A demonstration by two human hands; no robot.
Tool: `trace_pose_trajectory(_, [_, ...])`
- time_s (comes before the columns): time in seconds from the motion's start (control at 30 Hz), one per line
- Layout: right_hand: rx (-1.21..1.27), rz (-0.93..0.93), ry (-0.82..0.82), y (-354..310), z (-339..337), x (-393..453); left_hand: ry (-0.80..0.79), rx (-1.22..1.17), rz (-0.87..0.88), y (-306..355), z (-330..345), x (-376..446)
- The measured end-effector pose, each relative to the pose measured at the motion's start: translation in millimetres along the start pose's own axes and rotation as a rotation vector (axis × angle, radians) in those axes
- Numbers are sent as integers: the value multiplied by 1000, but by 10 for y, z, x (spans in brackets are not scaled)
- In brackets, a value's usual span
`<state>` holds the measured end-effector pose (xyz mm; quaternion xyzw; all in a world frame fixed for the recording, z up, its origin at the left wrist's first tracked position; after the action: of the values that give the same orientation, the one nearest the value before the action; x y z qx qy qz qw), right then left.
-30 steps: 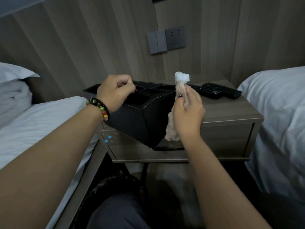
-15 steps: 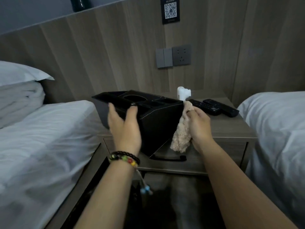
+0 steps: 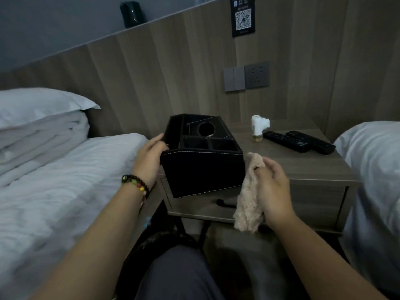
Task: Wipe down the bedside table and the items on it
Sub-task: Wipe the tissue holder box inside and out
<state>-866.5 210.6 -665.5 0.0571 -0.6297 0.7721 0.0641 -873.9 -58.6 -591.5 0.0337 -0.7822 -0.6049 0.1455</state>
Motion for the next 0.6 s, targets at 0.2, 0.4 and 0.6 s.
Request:
trace_pose_trajectory(0.2, [-293, -244, 139, -419, -215, 122, 63, 508, 362, 871, 706, -219])
trace_pose_trajectory(0.4, [-539, -481, 297, -771, -623, 72, 28, 1236, 360, 603, 1652, -182])
trace_pose_trajectory(0.6, [-701, -525, 228, -722, -581, 165, 98, 1239, 637, 469, 1630, -264])
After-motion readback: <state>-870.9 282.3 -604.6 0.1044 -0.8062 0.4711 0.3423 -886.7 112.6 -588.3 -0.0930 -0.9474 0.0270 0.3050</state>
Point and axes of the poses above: each hand's wrist, its own x-axis towards the middle knuckle, its own z-axis out of the palm, y = z × x, the point moved 5 cm from there along x, towards the middle knuckle, and after that the axes turned 11 degrees about -y, right-handed, at the moved point
